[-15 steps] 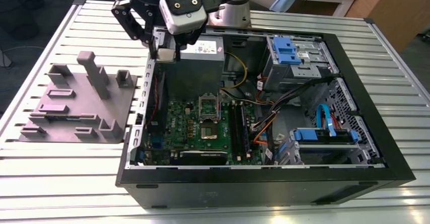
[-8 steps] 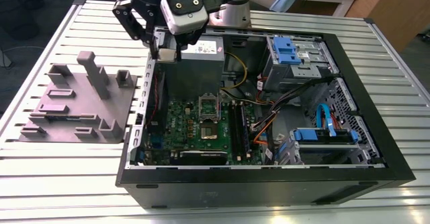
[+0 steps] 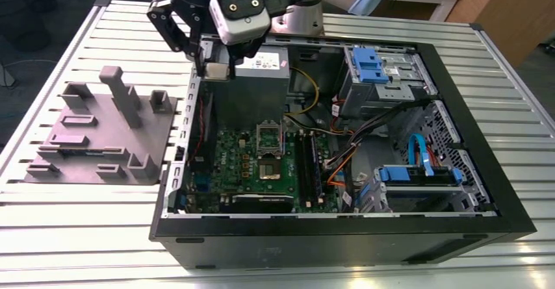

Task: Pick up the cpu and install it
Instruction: 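Pick up the cpu and move it towards the insertion slot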

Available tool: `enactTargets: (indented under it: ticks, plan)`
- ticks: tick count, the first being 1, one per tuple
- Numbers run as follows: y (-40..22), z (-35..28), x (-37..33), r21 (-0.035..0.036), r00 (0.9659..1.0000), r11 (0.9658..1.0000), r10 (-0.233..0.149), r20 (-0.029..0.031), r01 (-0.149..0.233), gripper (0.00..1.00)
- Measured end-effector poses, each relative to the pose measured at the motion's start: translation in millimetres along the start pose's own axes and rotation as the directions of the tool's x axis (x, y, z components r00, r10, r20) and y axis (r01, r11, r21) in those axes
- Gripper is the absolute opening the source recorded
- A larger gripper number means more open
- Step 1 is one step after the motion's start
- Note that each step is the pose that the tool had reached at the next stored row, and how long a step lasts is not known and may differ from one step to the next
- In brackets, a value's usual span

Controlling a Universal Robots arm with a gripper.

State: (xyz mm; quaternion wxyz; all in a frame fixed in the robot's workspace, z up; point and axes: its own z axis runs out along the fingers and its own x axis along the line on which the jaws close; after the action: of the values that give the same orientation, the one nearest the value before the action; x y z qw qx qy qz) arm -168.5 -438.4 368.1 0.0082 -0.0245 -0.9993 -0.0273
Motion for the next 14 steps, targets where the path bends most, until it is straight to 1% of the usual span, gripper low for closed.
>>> enactTargets:
  ticks: [14]
  plan:
    - [-0.1, 0.0, -3.4, -0.0001, 1.0000, 1.0000, 0.000, 0.0001, 0.000, 0.47]
